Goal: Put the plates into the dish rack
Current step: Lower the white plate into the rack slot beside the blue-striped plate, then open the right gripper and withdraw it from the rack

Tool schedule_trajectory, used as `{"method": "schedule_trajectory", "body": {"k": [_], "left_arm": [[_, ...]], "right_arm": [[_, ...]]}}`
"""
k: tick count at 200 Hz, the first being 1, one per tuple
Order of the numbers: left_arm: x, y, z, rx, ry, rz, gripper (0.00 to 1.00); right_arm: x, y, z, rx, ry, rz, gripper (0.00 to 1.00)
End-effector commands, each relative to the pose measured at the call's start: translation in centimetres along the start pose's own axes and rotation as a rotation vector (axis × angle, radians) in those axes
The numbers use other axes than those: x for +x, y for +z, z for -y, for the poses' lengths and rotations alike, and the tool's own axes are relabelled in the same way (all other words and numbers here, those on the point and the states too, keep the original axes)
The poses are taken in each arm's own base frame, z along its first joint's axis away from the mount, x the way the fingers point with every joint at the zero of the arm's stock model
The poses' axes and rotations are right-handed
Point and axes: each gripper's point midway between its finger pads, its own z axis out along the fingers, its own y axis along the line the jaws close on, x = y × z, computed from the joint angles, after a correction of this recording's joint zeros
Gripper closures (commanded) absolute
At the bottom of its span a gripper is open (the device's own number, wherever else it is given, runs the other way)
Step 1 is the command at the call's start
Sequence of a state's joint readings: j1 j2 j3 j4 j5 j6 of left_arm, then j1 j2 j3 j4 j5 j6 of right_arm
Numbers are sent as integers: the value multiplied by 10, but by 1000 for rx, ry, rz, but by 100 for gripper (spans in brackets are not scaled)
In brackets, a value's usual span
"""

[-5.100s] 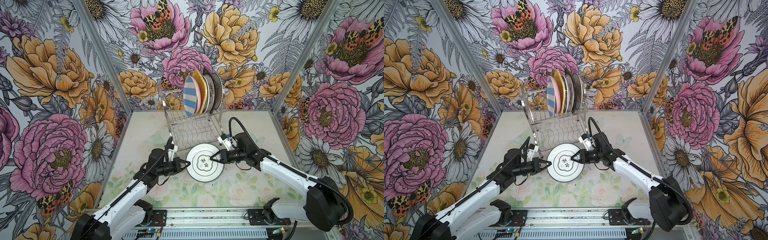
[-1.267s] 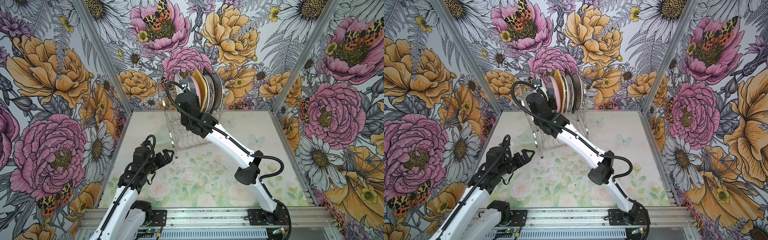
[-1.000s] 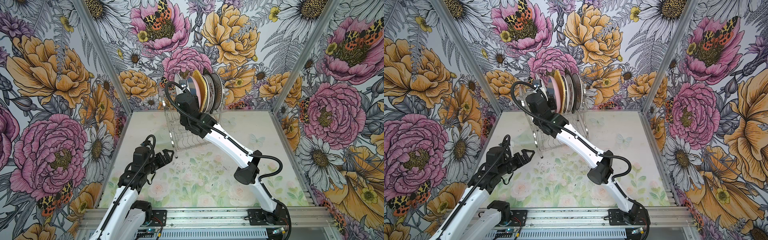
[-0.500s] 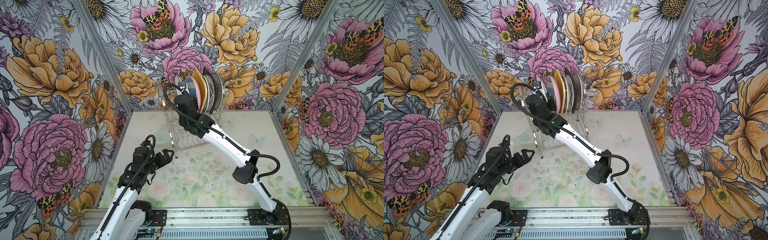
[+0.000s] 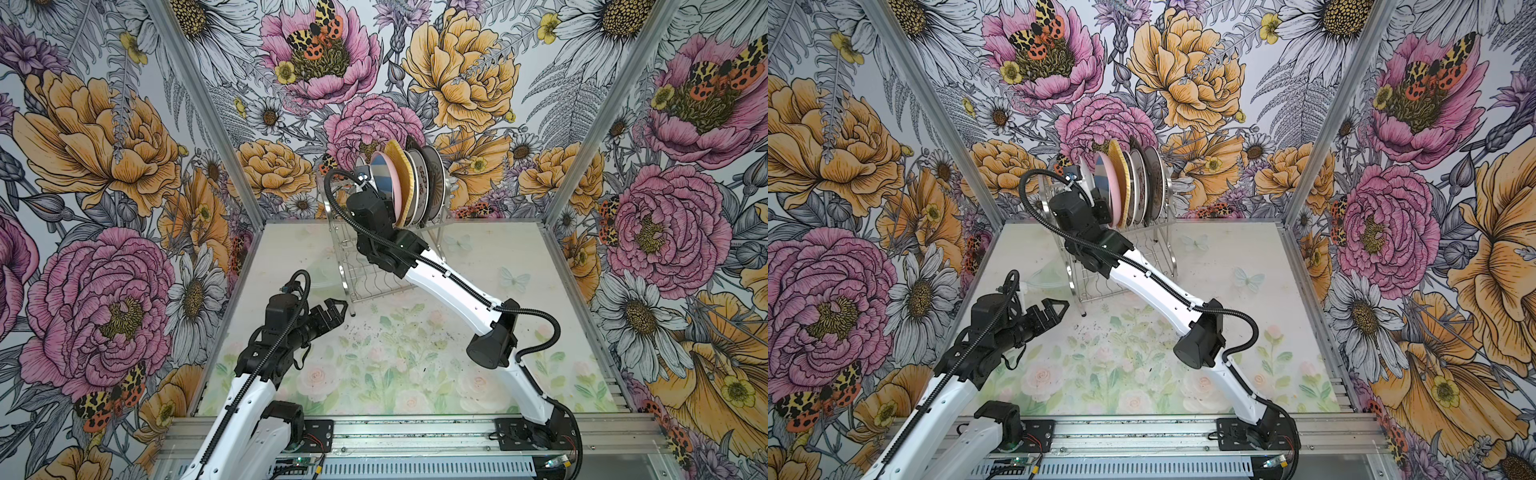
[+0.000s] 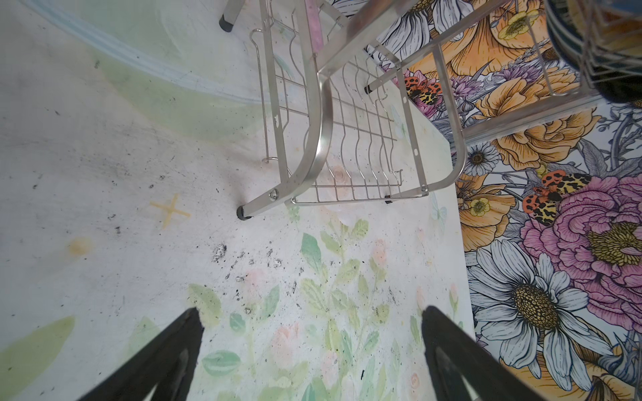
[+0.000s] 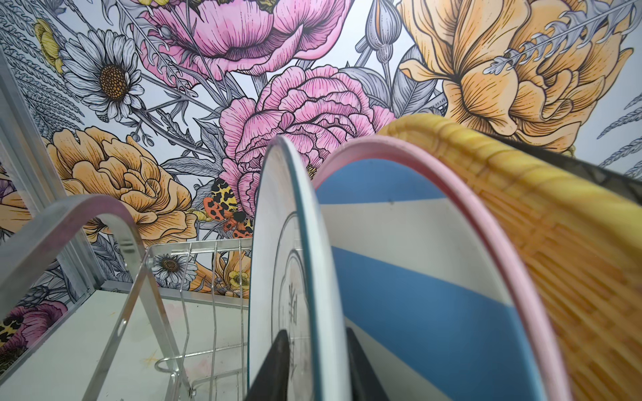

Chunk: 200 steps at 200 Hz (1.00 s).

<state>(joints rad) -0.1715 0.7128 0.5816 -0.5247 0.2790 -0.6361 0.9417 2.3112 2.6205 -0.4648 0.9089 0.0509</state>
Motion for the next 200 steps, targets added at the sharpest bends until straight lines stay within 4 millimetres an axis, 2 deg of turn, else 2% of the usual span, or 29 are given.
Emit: {"method": "schedule_trajectory", "body": {"k": [1, 22, 57, 113, 136, 170, 200], "left_arm": [[-7, -4, -2, -9, 3, 38, 1], [-6, -5, -2, -7, 1, 38, 1], [-8, -7, -1, -7, 0, 49, 1], [-13, -8, 0, -14, 12, 59, 1], [-17, -8, 1, -21, 24, 69, 1], [-23, -8, -1, -50, 60, 87, 1], [-32, -10, -8, -100, 103, 128, 1]], "right_arm": [[-34, -18, 16, -4, 46, 52, 69], [-37, -22, 20, -8, 45, 54, 66], [-44, -34, 21, -44, 42, 57, 54], [-61, -64, 33, -127, 49, 66, 40], [-59, -80, 41, -172, 52, 52, 35], [-40, -101, 55, -253, 43, 4, 29], [-8, -115, 71, -290, 35, -64, 25]]}}
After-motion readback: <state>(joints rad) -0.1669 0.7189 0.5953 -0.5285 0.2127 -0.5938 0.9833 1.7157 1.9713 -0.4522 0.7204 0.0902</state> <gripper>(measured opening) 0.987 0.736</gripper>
